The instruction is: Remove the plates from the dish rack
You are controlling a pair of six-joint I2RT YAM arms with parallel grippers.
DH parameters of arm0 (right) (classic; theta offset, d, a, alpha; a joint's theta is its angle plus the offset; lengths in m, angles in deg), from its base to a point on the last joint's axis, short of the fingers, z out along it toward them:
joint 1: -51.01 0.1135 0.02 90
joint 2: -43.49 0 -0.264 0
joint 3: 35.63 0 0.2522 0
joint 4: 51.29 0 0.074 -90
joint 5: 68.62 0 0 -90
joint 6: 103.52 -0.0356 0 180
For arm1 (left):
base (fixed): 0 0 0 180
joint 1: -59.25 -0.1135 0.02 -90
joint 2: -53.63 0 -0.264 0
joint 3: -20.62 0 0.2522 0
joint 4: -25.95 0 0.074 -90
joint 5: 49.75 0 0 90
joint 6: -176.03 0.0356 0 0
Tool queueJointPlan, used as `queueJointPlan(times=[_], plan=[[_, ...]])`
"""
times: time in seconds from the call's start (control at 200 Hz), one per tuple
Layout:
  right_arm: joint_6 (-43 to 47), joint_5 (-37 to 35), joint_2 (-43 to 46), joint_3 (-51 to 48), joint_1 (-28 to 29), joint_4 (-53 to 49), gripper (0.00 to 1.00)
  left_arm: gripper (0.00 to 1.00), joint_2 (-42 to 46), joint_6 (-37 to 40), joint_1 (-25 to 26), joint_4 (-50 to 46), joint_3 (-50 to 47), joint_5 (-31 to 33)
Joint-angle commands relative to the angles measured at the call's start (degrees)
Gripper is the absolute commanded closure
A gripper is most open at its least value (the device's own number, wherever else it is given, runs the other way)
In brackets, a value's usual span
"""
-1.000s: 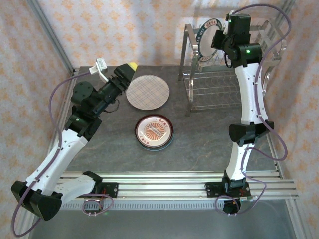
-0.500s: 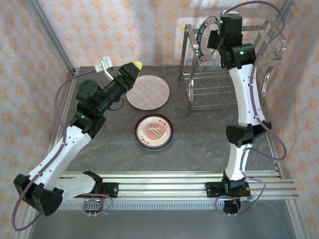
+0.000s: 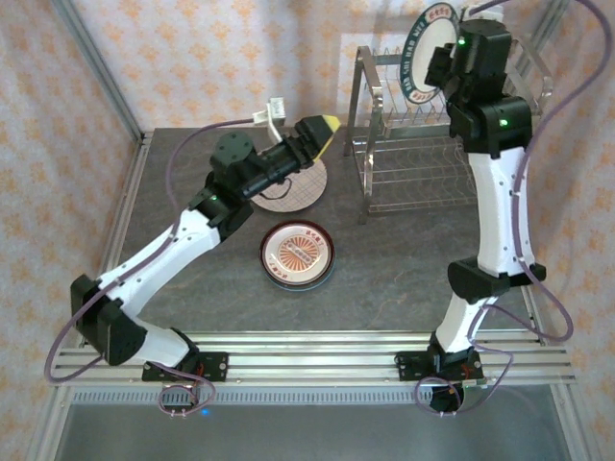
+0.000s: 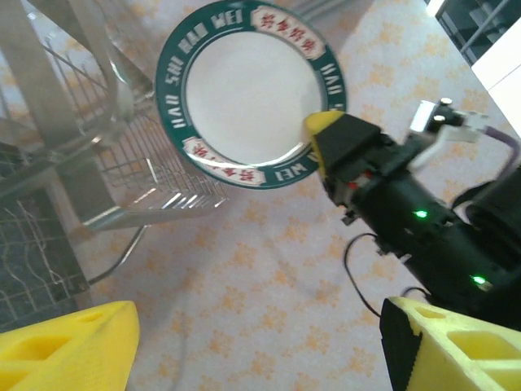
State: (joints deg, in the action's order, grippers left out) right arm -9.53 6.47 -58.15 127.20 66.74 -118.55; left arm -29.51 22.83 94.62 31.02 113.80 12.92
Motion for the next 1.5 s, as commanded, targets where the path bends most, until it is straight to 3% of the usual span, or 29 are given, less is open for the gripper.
queueJointPlan(times=[0.0, 0.355, 0.706, 0.866, 1.086, 1.366, 1.461, 1.491], plan=[[0.69, -3.69, 4.14, -0.95, 0.18, 3.91, 1.0, 0.23, -3.24, -1.12, 1.86, 4.21, 4.74, -1.76], [-5.04, -2.89, 14.85, -8.83, 0.18, 2.27, 1.0, 0.23, -16.2, -5.91, 7.05, 8.47, 16.74, -3.06], [-15.28, 3.56, 24.42, -20.2, 0.18, -0.54, 1.0, 0.25, -25.24, -10.2, 9.12, 12.06, 25.86, -5.45], [-19.79, 7.59, 26.88, -23.74, 0.18, -0.32, 1.0, 0.3, -27.86, -10.68, 9.56, 11.89, 28.14, -5.69], [-24.86, 11.67, 28.32, -26.94, 0.18, 0.28, 1.0, 0.48, -28.34, -11.77, 9.74, 12.72, 27.84, -5.45], [-27.43, 14.43, 29.37, -30.76, 0.09, 1.46, 1.0, 1.0, -24.41, -10.68, 9.67, 11.5, 24.6, -5.36], [-27.33, 16.47, 29.87, -32.31, 0.02, 2.32, 1.0, 1.0, -22.21, -9.86, 9.36, 10.63, 22.58, -5.53], [-27.13, 17.76, 29.93, -32.88, 0.09, 2.9, 0.94, 1.0, -21.33, -9.6, 9.2, 10.4, 21.69, -5.58]])
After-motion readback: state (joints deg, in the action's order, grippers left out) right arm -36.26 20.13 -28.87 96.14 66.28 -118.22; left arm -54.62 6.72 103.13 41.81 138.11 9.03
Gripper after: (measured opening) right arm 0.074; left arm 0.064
